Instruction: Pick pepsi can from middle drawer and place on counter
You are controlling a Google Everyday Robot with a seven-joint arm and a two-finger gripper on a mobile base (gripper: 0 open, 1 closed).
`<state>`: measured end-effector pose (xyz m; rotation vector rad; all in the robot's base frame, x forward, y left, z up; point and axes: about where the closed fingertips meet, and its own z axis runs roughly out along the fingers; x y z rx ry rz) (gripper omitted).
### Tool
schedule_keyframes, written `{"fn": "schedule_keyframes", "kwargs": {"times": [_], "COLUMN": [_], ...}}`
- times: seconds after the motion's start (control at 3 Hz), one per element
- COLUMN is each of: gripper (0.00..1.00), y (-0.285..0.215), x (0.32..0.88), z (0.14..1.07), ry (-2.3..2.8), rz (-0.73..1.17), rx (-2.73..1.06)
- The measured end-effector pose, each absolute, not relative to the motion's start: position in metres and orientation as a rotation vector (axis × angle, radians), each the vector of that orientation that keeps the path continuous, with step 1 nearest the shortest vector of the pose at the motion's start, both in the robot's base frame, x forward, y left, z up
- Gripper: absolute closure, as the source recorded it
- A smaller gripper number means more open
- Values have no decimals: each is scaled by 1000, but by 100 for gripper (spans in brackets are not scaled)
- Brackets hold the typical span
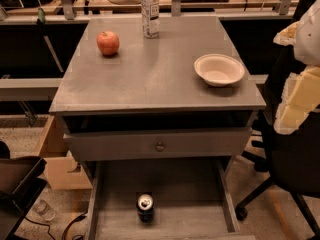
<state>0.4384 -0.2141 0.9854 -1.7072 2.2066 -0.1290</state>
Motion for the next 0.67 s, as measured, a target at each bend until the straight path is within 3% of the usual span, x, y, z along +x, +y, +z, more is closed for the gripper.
{"fn": "schedule_keyframes", "kwargs": {"times": [0.67], "gripper": [0], "y": [-220], "x": [436], "z": [970], "ry": [2177], "rz": [-33], "rx": [-1657]}}
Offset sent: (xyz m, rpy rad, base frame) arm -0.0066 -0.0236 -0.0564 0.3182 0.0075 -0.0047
